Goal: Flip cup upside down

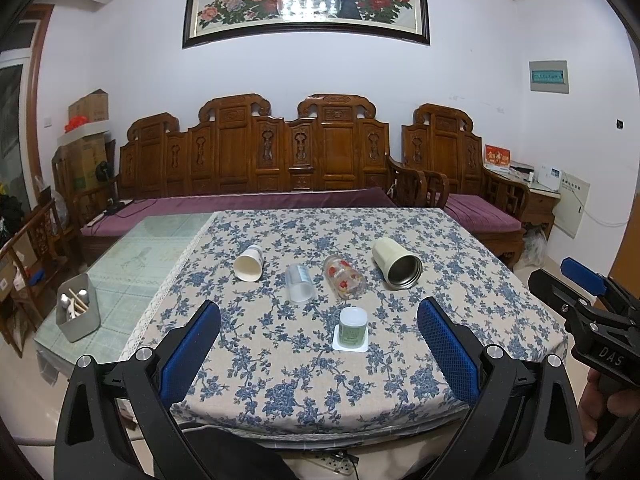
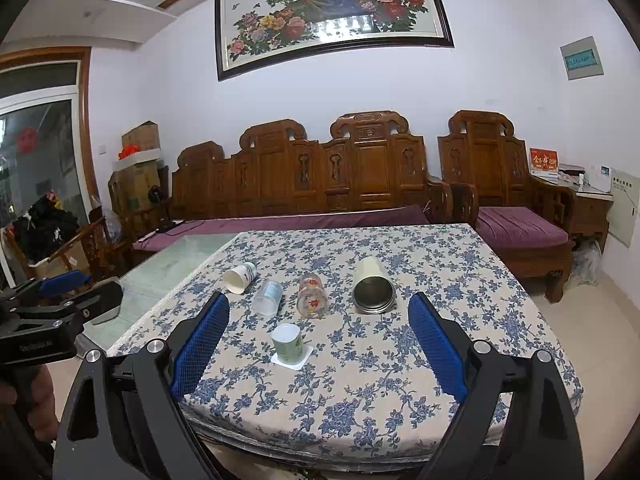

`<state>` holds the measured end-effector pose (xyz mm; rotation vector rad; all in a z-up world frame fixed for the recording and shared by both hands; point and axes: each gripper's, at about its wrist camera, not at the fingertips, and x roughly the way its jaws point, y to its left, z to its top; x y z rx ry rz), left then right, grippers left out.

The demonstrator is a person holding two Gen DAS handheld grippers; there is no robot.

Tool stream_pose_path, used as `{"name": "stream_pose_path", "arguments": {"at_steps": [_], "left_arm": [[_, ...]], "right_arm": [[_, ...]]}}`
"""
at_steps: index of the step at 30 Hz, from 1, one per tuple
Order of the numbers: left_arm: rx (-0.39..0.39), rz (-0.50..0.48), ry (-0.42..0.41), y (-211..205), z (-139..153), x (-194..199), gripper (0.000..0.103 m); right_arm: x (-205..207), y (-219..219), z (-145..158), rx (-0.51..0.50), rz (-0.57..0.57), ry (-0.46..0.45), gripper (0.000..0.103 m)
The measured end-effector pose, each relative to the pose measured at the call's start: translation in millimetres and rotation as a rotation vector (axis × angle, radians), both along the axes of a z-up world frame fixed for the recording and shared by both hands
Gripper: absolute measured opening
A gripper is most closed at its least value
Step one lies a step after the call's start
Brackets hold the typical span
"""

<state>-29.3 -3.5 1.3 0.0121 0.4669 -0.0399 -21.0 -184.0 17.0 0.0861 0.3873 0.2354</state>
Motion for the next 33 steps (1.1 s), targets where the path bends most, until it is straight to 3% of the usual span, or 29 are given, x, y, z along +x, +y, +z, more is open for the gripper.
{"name": "stream_pose_path", "arguments": {"at_steps": [33], "left_arm": [[-0.003, -0.005, -0.009, -3.4, 4.9, -1.2, 0.095]], "right_arm": [[-0.8, 0.2, -1.5, 0.003, -0.003, -0.003, 0.092]]}}
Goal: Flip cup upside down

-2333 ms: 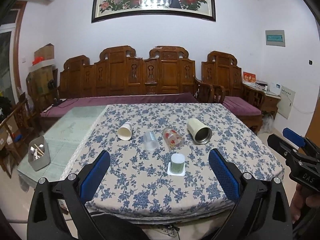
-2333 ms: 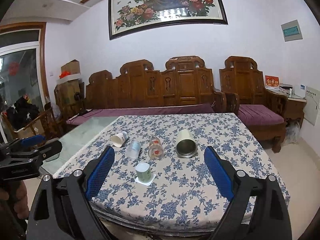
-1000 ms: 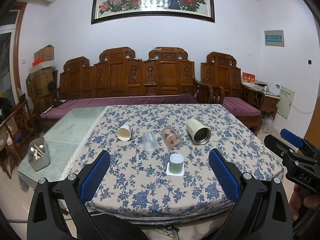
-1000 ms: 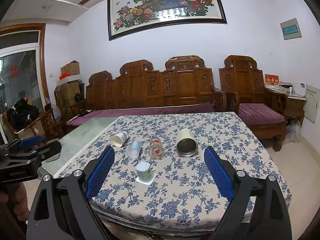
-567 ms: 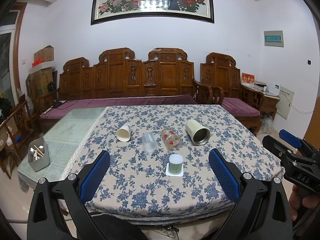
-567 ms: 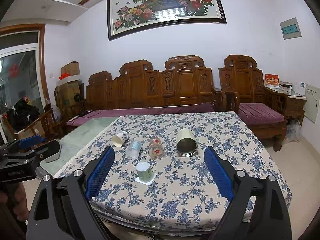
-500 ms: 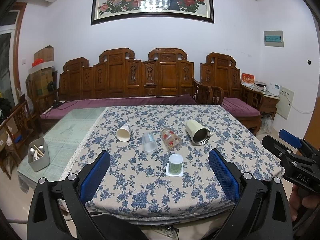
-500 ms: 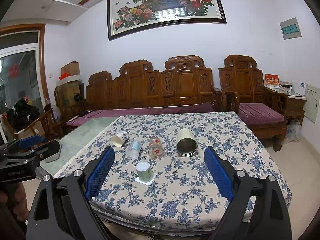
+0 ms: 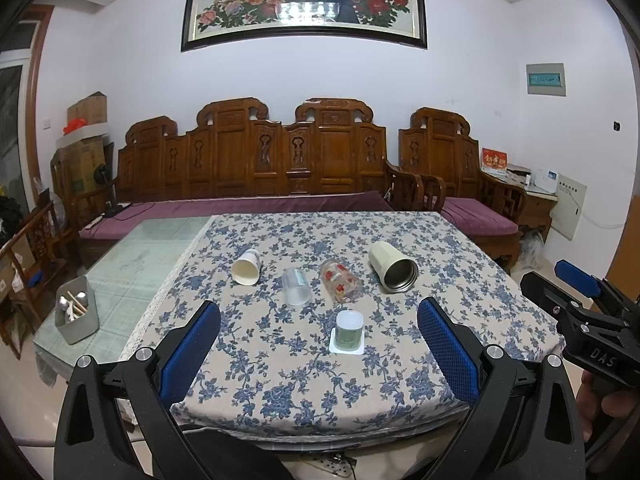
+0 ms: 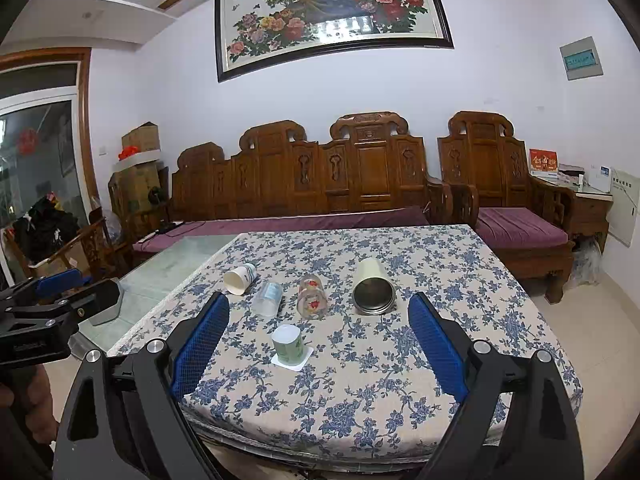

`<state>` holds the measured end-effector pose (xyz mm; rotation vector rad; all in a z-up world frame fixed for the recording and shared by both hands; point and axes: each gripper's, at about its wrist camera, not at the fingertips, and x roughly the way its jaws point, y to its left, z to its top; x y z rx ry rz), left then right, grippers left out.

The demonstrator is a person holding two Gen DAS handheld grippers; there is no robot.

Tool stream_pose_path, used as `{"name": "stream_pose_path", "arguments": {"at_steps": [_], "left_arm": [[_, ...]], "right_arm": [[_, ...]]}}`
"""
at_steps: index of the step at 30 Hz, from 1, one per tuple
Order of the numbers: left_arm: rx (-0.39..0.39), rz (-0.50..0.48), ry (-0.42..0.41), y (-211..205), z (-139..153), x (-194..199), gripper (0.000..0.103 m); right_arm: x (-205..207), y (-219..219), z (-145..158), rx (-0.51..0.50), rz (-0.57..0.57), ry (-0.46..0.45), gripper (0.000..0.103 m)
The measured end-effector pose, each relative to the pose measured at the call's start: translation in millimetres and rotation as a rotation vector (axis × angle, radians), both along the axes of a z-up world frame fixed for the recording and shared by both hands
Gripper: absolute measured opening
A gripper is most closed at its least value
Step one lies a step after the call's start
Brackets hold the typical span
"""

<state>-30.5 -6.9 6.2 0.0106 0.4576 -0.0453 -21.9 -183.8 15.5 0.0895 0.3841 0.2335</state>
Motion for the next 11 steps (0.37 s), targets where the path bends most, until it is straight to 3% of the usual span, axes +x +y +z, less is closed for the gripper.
{"name": "stream_pose_path", "arguments": {"at_steps": [11], "left_arm": [[-0.002, -0.004, -0.005, -1.3, 2.4, -0.3, 0.095]], "right_arm": [[-0.4, 0.0, 0.2, 0.000, 0.001, -0.001, 0.092]]}}
